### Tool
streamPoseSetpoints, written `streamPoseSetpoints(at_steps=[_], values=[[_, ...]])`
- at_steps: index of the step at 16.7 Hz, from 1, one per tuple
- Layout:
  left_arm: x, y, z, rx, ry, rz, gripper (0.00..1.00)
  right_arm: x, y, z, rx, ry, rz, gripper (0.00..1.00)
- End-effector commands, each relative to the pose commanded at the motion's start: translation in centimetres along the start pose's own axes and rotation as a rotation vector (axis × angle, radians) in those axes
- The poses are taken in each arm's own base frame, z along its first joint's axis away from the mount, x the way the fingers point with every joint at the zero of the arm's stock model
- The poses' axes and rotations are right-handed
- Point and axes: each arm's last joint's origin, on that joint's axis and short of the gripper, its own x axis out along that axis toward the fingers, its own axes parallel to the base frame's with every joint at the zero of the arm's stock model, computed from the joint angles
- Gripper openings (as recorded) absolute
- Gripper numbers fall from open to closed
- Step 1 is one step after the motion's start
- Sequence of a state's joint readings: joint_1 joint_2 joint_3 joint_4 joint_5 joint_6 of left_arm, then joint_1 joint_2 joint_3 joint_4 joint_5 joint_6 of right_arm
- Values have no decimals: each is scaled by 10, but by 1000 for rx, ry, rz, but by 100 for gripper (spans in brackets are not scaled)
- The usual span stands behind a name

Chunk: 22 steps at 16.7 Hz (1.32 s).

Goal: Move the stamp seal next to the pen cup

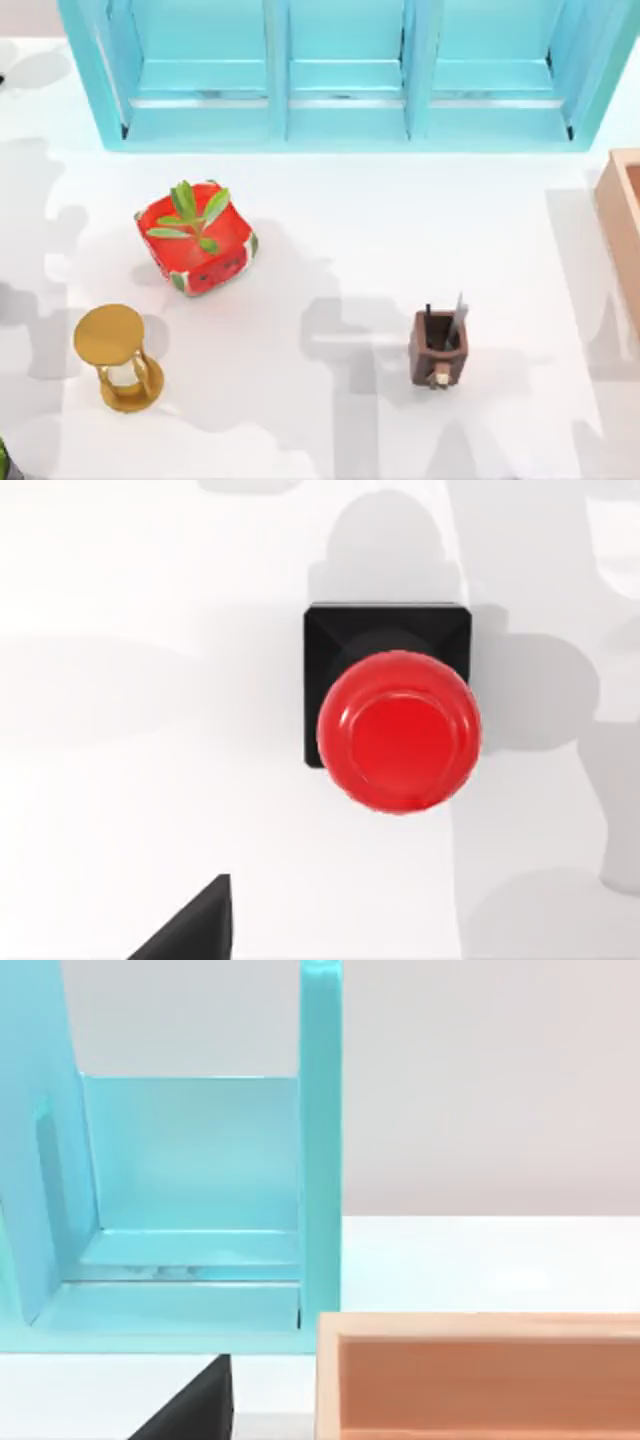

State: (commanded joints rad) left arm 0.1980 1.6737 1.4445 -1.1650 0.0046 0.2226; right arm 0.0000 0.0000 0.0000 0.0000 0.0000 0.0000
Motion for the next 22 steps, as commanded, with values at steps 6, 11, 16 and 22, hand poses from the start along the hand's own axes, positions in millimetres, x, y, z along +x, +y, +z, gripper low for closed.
streamPoseSetpoints(at_steps=[6, 11, 16, 22], values=[[25, 18, 31, -1, 173, -35, 100, 0, 0, 0, 0, 0, 0, 100], [25, 16, 31, 4, 172, -35, 100, 0, 0, 0, 0, 0, 0, 100], [58, 17, 28, -1, 178, -36, 100, 0, 0, 0, 0, 0, 0, 100], [121, 15, 14, -1, 172, -34, 100, 0, 0, 0, 0, 0, 0, 100]])
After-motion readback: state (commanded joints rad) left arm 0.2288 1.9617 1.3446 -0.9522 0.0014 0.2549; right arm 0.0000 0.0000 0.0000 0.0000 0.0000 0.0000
